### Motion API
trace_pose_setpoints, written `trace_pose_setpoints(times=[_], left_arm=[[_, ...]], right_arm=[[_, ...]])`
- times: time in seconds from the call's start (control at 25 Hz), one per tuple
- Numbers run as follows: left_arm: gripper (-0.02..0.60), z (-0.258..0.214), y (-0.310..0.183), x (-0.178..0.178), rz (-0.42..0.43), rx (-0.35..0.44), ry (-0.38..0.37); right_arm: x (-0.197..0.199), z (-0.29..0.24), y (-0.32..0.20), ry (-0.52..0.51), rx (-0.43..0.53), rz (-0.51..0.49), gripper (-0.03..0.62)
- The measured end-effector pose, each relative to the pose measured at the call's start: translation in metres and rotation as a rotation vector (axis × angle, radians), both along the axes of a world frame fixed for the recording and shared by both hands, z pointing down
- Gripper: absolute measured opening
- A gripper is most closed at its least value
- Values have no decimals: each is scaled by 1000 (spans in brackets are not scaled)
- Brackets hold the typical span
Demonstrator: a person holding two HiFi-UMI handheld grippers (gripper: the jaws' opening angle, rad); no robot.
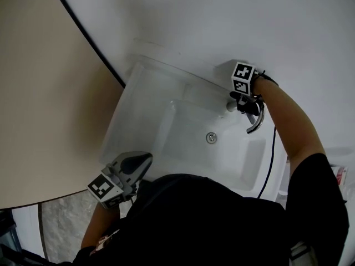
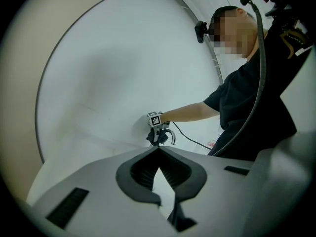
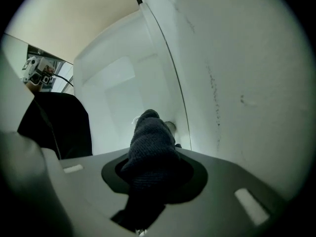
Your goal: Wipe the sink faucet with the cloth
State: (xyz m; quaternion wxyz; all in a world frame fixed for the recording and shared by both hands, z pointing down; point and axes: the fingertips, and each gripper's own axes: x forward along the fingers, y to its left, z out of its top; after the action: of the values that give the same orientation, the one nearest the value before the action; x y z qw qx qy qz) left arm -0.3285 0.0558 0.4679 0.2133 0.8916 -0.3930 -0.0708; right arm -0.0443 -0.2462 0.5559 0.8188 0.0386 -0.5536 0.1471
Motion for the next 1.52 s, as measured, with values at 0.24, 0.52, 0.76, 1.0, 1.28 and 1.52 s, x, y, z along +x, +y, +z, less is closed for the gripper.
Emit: trace_pose_setpoints(times=[0.24, 0.52, 0.76, 1.0, 1.28, 1.52], left_arm=[[0, -3, -4, 8, 0, -19, -5], [0, -29, -34, 45, 82, -36, -48], [0, -42, -41, 77, 148, -49, -87], [0, -55, -32, 91, 100, -71, -93], [0, -66, -27, 107, 85, -102, -160], [0, -69, -30, 122, 102, -104, -179]], right_arm=[[-18, -58, 4, -542, 255, 73, 101], [2, -135, 50, -1263, 492, 333, 95], [39, -133, 66, -1504, 617, 476, 97], [81, -125, 13, -1601, 739, 755, 97], [64, -72, -51, -1521, 730, 945, 91], [59, -16, -34, -1276, 627, 810, 72]])
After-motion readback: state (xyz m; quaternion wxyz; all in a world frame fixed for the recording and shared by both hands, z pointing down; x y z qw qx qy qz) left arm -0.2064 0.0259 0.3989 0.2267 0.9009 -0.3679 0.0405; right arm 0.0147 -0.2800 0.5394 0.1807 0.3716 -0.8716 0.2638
